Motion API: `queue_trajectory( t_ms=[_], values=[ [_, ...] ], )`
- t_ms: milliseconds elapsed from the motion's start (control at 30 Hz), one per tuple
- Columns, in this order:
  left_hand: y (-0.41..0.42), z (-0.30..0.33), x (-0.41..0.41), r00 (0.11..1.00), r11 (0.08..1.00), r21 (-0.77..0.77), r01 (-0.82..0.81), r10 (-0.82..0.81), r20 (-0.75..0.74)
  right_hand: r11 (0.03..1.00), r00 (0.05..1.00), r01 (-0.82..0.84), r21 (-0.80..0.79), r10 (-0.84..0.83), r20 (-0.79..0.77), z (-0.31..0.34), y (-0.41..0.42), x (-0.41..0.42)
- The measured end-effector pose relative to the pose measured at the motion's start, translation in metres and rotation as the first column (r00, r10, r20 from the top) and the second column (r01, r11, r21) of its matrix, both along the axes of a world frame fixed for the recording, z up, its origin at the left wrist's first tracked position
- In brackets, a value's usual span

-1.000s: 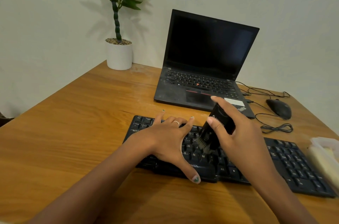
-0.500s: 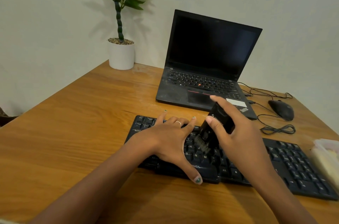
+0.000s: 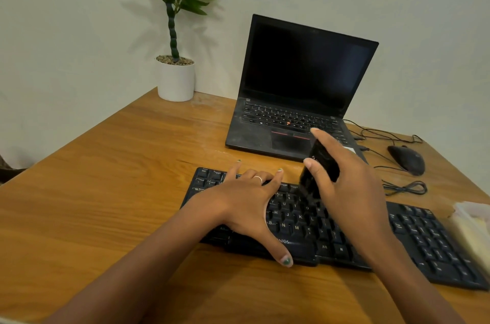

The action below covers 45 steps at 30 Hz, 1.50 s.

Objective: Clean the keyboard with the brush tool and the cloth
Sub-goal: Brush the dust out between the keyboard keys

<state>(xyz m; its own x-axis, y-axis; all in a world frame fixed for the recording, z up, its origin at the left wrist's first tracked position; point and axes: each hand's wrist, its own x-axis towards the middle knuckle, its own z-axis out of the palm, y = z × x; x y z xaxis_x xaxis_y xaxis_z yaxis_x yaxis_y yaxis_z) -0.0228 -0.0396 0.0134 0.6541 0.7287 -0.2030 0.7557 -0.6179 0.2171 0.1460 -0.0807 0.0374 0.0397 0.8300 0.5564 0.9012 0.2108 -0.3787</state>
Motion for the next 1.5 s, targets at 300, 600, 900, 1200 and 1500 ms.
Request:
queue_trajectory(
  t_ms=[300,600,900,1200,1500],
  values=[
    [0.0,0.0,0.0,1.0,1.0,-0.001,-0.001,0.001,0.002,0.999,0.992,-0.039,-0.023,0.036,-0.123,-0.005,0.0,-0.003],
    [0.001,-0.002,0.0,1.0,1.0,0.001,-0.003,0.003,0.003,0.995,0.996,-0.026,-0.096,0.034,0.077,0.004,0.002,-0.009],
    [0.0,0.001,-0.001,1.0,1.0,-0.012,-0.011,0.011,0.0,0.983,0.997,-0.061,-0.173,0.068,0.031,0.012,0.006,0.003],
    [0.0,0.001,-0.001,1.0,1.0,-0.006,-0.004,0.004,0.008,0.949,0.967,-0.25,-0.192,0.236,-0.095,0.009,-0.007,0.004],
    [0.001,0.001,-0.001,1.0,1.0,-0.013,-0.004,0.004,0.012,0.959,0.959,-0.263,-0.11,0.247,-0.14,0.005,-0.008,-0.007]
  ],
)
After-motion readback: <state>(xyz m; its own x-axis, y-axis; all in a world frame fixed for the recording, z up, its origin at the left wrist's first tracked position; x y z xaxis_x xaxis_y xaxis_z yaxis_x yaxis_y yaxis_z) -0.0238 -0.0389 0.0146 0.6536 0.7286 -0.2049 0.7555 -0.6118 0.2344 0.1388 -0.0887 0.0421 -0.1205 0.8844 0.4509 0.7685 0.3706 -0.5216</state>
